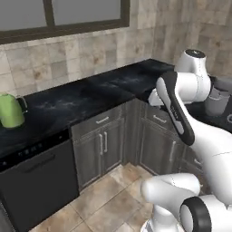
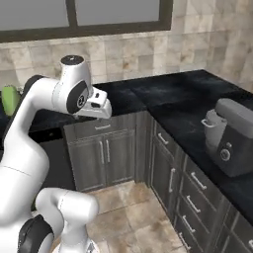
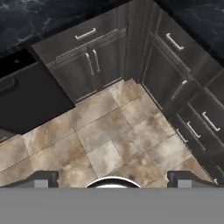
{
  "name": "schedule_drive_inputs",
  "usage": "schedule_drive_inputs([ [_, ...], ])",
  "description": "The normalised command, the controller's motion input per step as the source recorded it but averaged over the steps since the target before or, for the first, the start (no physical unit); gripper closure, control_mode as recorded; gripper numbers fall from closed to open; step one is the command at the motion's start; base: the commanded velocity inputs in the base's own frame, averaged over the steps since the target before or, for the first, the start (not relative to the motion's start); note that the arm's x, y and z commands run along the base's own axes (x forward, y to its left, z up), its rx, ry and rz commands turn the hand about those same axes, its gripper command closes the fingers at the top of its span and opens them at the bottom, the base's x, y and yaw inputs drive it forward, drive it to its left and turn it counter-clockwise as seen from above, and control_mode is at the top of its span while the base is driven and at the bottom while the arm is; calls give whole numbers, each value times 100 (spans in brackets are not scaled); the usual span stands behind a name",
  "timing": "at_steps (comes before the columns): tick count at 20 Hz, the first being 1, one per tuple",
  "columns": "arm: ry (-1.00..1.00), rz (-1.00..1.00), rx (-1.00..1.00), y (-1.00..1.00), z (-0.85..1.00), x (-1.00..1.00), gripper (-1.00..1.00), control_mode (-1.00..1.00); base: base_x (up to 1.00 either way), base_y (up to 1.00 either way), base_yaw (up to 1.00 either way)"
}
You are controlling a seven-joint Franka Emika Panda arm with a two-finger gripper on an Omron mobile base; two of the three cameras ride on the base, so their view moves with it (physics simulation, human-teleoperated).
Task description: Navigate to the dishwasher.
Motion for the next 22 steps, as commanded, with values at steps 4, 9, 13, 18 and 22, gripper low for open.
schedule_drive_inputs([
  [4, 0, 0, 0, 0, 0, 0, -100, 100, 21, 48, 73],
  [9, 0, 0, 0, 0, 0, 0, -100, 100, 69, 32, 64],
  [13, 0, 0, 0, 0, 0, 0, -100, 100, 100, 37, 52],
  [18, 0, 0, 0, 0, 0, 0, -100, 100, 100, 17, 41],
  [22, 0, 0, 0, 0, 0, 0, -100, 100, 100, 17, 22],
])
